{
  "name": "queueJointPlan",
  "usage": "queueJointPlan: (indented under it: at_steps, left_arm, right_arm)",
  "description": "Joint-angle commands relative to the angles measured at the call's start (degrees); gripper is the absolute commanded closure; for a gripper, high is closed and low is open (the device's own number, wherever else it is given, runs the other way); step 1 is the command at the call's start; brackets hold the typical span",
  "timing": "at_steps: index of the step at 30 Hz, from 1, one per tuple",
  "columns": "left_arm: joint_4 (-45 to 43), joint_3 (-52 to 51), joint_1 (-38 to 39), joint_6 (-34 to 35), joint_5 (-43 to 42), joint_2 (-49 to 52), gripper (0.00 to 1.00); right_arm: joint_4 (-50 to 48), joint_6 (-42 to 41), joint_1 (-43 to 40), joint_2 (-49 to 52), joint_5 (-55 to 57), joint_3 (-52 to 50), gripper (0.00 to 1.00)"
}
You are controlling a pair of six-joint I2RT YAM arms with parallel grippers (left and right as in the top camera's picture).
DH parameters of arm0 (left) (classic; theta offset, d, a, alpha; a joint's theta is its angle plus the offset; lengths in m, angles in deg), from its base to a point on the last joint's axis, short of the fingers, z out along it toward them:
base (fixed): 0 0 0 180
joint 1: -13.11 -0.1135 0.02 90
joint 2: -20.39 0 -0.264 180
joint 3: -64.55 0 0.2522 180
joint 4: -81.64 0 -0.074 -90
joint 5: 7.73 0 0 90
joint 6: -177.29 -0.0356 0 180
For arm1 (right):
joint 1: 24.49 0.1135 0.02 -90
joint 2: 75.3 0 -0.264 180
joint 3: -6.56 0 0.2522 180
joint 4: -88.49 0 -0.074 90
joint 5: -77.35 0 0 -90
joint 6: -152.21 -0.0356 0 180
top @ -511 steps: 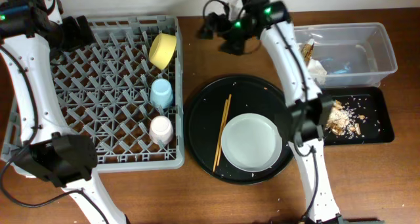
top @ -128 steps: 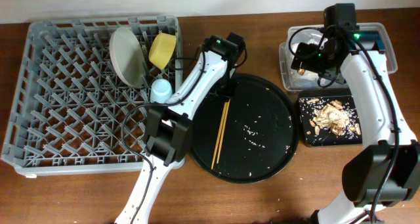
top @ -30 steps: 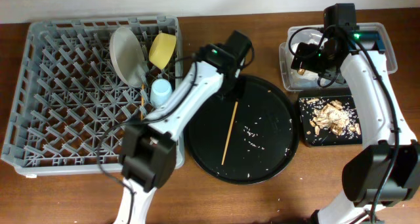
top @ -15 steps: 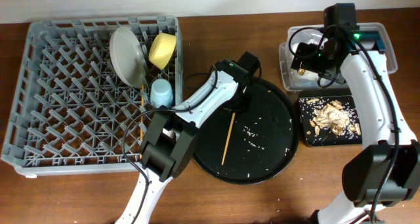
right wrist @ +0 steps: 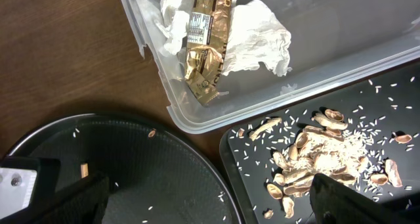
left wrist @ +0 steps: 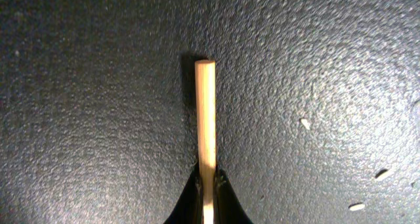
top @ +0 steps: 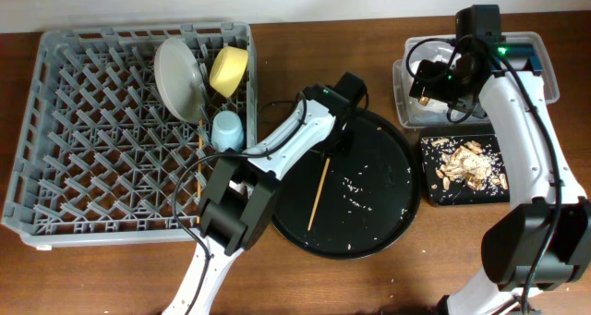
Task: Sort waste into correct bins and load items into the dishwasher rack
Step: 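Carry the second chopstick with left gripper into the rack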
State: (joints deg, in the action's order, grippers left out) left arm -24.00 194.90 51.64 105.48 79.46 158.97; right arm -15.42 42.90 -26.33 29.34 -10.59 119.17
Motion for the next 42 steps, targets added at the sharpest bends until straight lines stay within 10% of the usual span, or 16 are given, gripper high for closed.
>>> queueJointPlan:
  at_steps: [1, 12, 31, 37, 42]
  left_arm:
    - [4.8, 6.4, -1.1, -0.7, 0.3, 1.2, 1.00]
    - [36.1, 49.6, -13.7, -8.0, 4.2, -0.2, 1.00]
    - [27.7, 15.9, -32.3, -15.3, 9.3, -10.4, 0.99]
    - [24.1, 12.0, -32.3, -15.3, 10.7, -10.4, 0.53]
    - [25.9, 14.0, -32.3, -15.2, 10.7, -10.6, 0.52]
  right_arm:
    - [-0.2, -0.2, -0.1, 0.3, -0.1, -0.1, 0.02]
    - [-0.2, -0.2, -0.1, 0.3, -0.1, -0.1, 0.01]
    - [-0.2, -0.2, -0.1, 0.3, -0.1, -0.1, 0.01]
    - [-0.2, -0.3, -0.1, 0.3, -0.1, -0.1, 0.02]
    - [-0.2, -0.2, -0.1, 0.3, -0.1, -0.1, 0.02]
